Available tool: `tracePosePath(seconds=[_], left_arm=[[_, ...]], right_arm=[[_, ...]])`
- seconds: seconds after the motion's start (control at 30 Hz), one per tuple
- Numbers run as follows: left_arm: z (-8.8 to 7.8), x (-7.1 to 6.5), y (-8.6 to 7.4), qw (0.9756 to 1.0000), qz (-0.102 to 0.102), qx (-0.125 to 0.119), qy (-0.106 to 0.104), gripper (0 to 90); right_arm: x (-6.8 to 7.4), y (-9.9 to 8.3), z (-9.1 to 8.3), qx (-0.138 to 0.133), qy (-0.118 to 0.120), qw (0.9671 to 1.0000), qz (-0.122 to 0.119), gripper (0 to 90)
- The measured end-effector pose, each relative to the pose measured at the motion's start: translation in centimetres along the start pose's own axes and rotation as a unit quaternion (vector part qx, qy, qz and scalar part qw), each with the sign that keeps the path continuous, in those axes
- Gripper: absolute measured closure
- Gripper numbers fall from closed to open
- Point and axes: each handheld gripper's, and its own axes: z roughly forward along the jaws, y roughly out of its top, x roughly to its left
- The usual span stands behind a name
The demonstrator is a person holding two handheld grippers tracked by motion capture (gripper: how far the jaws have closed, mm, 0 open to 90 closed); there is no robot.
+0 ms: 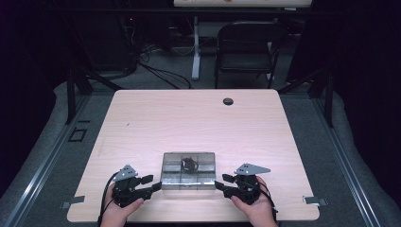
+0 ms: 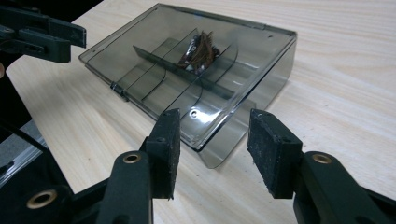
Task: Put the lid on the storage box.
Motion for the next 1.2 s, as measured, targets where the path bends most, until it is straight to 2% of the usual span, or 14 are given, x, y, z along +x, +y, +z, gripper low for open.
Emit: tracePosePath(seconds=[0.13, 0.2, 0.47, 0.6, 0.7, 0.73, 0.83, 0.93, 1.07, 1.1, 1.2], left_arm=[[-0.3, 0.6, 0.0, 0.9999, -0.009, -0.005, 0.007, 47.5], [-0.5, 0.9, 0.0, 0.9998, -0.013, -0.006, 0.010, 47.5], [-0.8, 2.2, 0.0, 0.9995, -0.018, -0.004, 0.026, 47.5], [-0.9, 2.9, 0.0, 0.9989, -0.018, -0.002, 0.044, 47.5], [-1.0, 3.8, 0.0, 0.9984, -0.028, -0.005, 0.049, 47.5], [-1.0, 4.4, -0.1, 0.9979, -0.030, -0.004, 0.057, 47.5], [-1.1, 5.1, -0.1, 0.9973, -0.033, 0.000, 0.065, 47.5], [-1.2, 6.0, -0.2, 0.9962, -0.046, 0.005, 0.074, 47.5], [-1.2, 6.6, -0.3, 0.9952, -0.056, 0.004, 0.080, 46.9], [-1.1, 6.7, -0.4, 0.9940, -0.061, 0.005, 0.091, 46.2], [-1.0, 6.8, -0.4, 0.9935, -0.065, 0.005, 0.093, 45.1]], right_arm=[[-0.6, 0.2, -0.4, -0.012, -0.009, 0.9999, 0.001, 53.5], [-1.1, 0.3, -0.7, -0.021, -0.013, 0.9996, 0.011, 53.0], [-2.5, 0.4, -1.2, -0.017, -0.038, 0.9990, 0.014, 52.1], [-3.1, 0.3, -1.3, -0.011, -0.046, 0.9988, 0.014, 51.4], [-3.6, 0.3, -1.3, -0.009, -0.060, 0.9981, 0.010, 50.7], [-3.8, 0.3, -1.4, -0.008, -0.062, 0.9980, 0.009, 50.6], [-4.1, 0.3, -1.4, -0.007, -0.065, 0.9978, 0.012, 50.1], [-5.1, 0.0, -1.3, -0.002, -0.081, 0.9966, 0.015, 48.9], [-5.7, -0.2, -1.1, -0.003, -0.082, 0.9961, 0.030, 48.8], [-5.9, -0.3, -0.9, 0.001, -0.083, 0.9959, 0.036, 48.7], [-5.9, -0.3, -0.7, 0.003, -0.089, 0.9953, 0.037, 48.0]])
